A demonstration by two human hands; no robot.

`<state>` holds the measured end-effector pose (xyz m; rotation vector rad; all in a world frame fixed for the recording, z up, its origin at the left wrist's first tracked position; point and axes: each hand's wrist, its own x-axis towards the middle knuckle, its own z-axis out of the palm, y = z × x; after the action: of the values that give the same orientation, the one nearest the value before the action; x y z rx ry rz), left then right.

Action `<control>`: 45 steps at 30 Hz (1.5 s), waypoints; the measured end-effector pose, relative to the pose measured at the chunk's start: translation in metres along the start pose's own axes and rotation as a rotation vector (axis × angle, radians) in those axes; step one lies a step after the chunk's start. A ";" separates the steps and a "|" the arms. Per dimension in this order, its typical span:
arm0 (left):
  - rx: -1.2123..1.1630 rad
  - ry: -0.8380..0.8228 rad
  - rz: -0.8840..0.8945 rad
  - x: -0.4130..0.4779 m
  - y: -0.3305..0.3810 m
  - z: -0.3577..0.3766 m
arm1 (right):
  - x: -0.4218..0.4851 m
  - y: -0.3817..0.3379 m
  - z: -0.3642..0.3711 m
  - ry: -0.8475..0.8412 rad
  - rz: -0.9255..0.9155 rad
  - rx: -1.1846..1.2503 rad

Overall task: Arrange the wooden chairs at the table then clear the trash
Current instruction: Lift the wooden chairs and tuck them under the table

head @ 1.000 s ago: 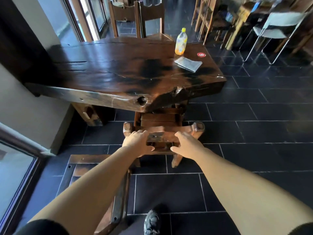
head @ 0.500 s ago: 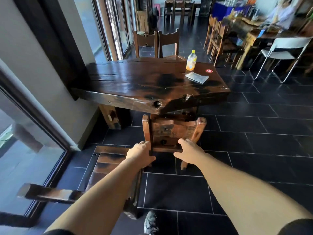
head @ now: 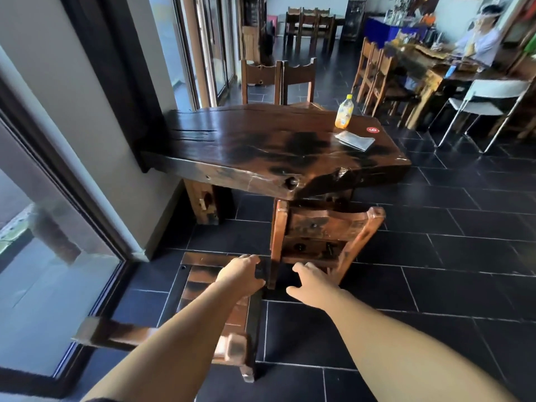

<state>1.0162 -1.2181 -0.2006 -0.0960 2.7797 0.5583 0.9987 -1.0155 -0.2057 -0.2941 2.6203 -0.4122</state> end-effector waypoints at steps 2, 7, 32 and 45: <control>0.054 -0.033 0.045 0.006 -0.036 -0.009 | 0.010 -0.030 0.007 0.017 0.010 0.013; 0.086 -0.078 0.120 0.007 -0.125 -0.036 | 0.024 -0.103 0.029 0.028 0.048 -0.002; 0.113 -0.013 0.133 -0.087 -0.303 0.047 | -0.002 -0.188 0.227 0.155 -0.024 -0.217; 0.038 0.071 0.085 -0.081 -0.313 0.073 | 0.009 -0.166 0.258 0.304 -0.062 -0.154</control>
<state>1.1527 -1.4781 -0.3551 0.0104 2.8736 0.5320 1.1371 -1.2334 -0.3716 -0.3908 2.9545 -0.2943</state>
